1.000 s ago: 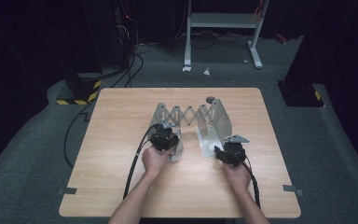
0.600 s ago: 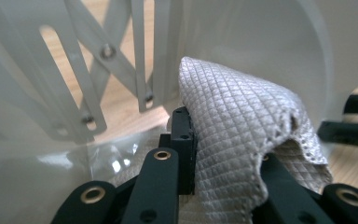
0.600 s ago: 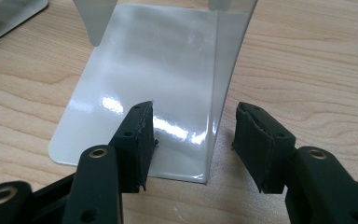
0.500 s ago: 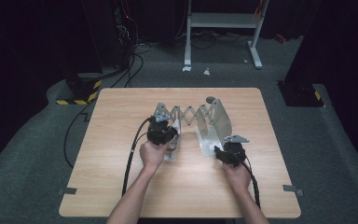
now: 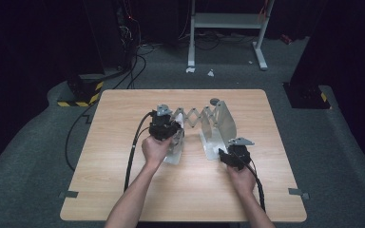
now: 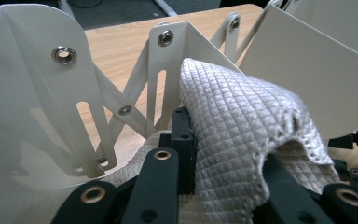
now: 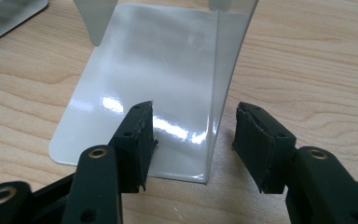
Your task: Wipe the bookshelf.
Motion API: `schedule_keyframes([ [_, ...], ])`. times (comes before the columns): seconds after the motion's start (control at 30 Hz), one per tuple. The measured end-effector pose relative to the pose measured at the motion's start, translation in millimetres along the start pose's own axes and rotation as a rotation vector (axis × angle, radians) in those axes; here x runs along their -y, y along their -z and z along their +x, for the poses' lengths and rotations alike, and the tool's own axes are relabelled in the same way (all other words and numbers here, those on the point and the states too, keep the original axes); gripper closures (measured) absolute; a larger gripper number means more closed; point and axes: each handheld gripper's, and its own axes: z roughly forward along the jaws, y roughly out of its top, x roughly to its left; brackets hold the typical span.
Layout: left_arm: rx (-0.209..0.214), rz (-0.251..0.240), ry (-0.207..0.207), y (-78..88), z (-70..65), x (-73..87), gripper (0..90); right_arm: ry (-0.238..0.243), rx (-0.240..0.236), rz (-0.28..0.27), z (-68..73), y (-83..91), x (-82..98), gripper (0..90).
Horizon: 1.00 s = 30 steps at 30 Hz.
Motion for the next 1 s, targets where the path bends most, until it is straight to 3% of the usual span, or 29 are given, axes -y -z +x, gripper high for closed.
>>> schedule_keyframes([
  [0.17,-0.045,0.023,-0.034,-7.7,-3.3,3.5,80.9,0.0,0.0,0.0,0.1,0.0,0.0,47.1],
  [0.27,-0.046,0.04,-0.032,-12.3,-3.1,6.2,80.9,-0.001,-0.001,0.0,0.0,0.0,0.0,47.1],
  [0.33,-0.086,0.054,-0.074,-15.3,-6.5,9.0,80.9,-0.001,0.0,0.0,0.1,0.0,0.0,47.0],
  [0.4,-0.094,0.068,-0.104,-18.2,-10.1,11.7,80.9,0.001,0.002,0.001,0.4,0.1,0.0,46.9],
  [0.63,-0.096,0.091,-0.096,-27.1,-7.5,17.5,81.0,0.0,0.001,0.001,0.2,0.0,0.0,46.9],
  [0.77,-0.125,0.116,-0.126,-34.9,-8.3,21.4,81.0,-0.001,0.001,0.0,0.2,0.0,0.0,46.9],
  [0.8,-0.136,0.144,-0.146,-40.2,-8.0,23.0,80.9,-0.001,0.002,0.001,0.3,0.0,0.0,46.9],
  [0.93,-0.141,0.161,-0.135,-47.7,-7.1,26.3,81.0,0.0,0.001,0.0,0.2,0.0,-0.1,46.8],
  [1.0,-0.137,0.171,-0.11,-53.6,-6.8,31.0,81.0,-0.001,0.002,0.001,0.4,0.1,0.0,46.9],
])
